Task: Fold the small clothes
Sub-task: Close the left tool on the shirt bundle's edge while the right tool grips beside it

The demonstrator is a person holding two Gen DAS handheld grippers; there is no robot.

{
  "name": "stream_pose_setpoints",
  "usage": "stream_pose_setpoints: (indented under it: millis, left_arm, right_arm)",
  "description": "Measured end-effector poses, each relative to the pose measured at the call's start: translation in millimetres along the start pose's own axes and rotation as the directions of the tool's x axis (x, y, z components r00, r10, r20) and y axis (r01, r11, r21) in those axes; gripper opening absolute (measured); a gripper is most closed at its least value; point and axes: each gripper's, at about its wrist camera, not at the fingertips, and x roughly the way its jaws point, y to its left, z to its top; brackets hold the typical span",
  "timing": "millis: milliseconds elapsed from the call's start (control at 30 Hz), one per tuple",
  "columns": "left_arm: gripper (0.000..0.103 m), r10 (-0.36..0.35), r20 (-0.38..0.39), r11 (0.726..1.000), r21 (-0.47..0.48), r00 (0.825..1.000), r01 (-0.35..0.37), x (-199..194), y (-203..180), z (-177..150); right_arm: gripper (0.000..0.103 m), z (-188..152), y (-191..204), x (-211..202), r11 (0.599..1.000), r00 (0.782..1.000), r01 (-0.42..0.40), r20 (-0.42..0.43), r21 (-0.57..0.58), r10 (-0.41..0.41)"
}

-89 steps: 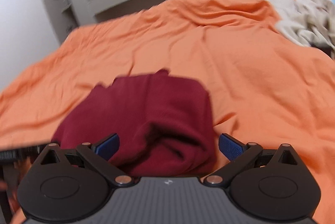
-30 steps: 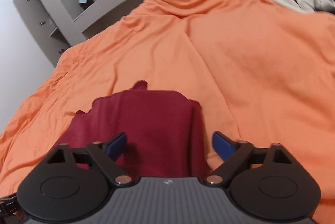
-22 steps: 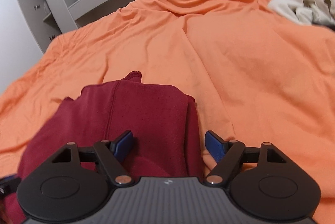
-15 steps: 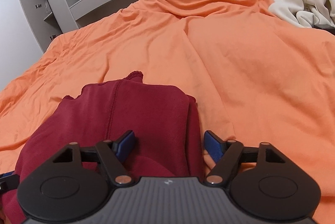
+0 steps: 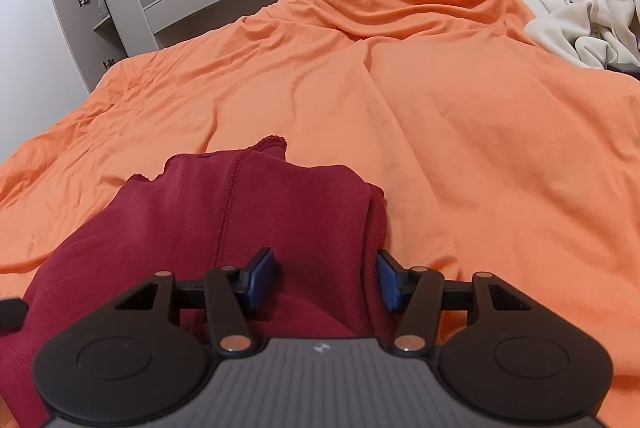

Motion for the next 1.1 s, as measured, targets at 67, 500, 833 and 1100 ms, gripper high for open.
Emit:
stream_pose_setpoints:
  millis: [67, 500, 833, 1100]
  left_arm:
    - [0.103, -0.02, -0.002, 1.0, -0.018, 1.0, 0.02, 1, 3, 4]
    - [0.102, -0.205, -0.015, 0.946, -0.259, 0.979, 0.194, 41, 36, 23]
    - [0.084, -0.232, -0.003, 0.912, -0.349, 0.973, 0.216, 49, 46, 21]
    - [0.054, -0.224, -0.049, 0.925, -0.324, 0.973, 0.196, 53, 37, 21]
  right_arm:
    - [0.061, 0, -1, 0, 1.0, 1.0, 0.0, 0.0, 0.003, 0.0]
    - [0.062, -1, -3, 0, 1.0, 1.0, 0.001, 0.001, 0.008, -0.001]
    - [0.06, -2, -2, 0, 1.0, 1.0, -0.002, 0.001, 0.008, 0.002]
    - [0.037, 0, 1, -4, 1.0, 1.0, 0.0, 0.014, 0.005, 0.0]
